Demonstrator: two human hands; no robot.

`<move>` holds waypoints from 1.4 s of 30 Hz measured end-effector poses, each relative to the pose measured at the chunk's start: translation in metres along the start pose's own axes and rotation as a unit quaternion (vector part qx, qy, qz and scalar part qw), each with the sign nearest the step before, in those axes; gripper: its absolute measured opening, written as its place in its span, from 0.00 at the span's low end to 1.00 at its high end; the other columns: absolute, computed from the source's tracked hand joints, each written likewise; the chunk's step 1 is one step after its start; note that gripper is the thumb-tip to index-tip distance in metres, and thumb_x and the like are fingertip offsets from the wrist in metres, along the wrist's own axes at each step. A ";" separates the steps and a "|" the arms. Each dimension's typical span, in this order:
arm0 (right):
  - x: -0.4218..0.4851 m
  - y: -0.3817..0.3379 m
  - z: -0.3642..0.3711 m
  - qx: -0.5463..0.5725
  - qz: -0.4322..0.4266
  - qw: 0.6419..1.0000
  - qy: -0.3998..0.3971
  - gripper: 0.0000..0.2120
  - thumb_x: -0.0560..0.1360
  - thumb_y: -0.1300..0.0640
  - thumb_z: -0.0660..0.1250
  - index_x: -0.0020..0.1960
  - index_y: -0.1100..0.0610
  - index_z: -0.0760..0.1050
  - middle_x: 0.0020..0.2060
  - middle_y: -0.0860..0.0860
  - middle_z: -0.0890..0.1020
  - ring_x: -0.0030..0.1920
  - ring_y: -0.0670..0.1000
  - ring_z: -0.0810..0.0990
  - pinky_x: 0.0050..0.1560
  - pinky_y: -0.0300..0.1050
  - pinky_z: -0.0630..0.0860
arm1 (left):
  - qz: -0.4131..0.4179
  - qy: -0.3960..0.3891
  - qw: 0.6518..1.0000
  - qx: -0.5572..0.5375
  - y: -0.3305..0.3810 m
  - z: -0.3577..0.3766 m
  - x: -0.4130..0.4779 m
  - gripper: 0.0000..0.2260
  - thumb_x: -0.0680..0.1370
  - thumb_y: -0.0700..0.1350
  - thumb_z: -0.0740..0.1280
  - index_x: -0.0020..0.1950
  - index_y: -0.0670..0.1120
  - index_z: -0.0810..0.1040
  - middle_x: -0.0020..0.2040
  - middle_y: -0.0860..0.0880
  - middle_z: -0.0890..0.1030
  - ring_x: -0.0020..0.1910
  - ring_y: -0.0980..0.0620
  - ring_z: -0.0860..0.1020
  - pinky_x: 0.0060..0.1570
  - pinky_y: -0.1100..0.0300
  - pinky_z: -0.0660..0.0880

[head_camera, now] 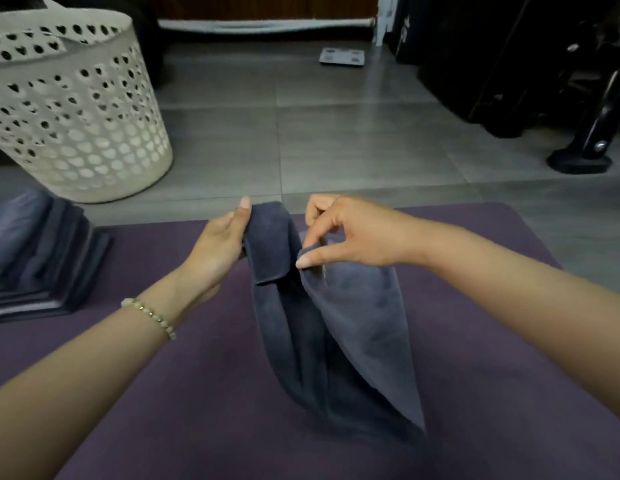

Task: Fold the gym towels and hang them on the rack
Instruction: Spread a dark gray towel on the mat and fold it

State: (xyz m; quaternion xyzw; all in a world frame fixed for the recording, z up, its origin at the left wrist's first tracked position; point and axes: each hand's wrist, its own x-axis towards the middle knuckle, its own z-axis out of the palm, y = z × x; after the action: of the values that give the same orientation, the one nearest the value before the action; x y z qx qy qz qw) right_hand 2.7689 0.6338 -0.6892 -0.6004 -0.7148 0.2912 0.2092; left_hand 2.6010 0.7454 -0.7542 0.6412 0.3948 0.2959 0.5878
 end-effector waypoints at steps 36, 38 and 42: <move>0.032 0.057 0.065 0.143 0.068 0.985 0.075 0.22 0.68 0.47 0.75 0.32 0.59 0.66 0.26 0.46 0.66 0.30 0.44 0.65 0.34 0.44 0.64 | 0.132 0.021 0.984 0.114 -0.046 0.005 -0.022 0.17 0.84 0.49 0.50 0.45 0.44 0.74 0.43 0.49 0.79 0.44 0.54 0.77 0.46 0.68 0.73; 0.022 0.069 0.061 0.126 0.108 0.985 0.044 0.29 0.63 0.42 0.77 0.33 0.63 0.65 0.25 0.51 0.71 0.27 0.48 0.71 0.32 0.51 0.66 | 0.081 0.084 0.992 0.038 -0.041 0.003 -0.017 0.18 0.84 0.50 0.49 0.49 0.45 0.76 0.45 0.51 0.80 0.45 0.57 0.78 0.44 0.74 0.71; 0.002 0.092 0.061 0.088 0.157 0.984 -0.010 0.27 0.64 0.46 0.79 0.29 0.56 0.61 0.23 0.45 0.65 0.26 0.44 0.63 0.29 0.41 0.60 | -0.107 0.116 0.951 -0.266 -0.033 -0.015 0.000 0.21 0.84 0.54 0.50 0.41 0.43 0.73 0.29 0.51 0.79 0.29 0.54 0.80 0.32 0.63 0.76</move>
State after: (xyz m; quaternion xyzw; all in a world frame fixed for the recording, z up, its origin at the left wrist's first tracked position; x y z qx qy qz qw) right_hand 2.7969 0.6362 -0.7959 -0.6815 -0.5851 0.3885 0.2058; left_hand 2.5832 0.7531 -0.7846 0.3767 0.4335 0.3980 0.7154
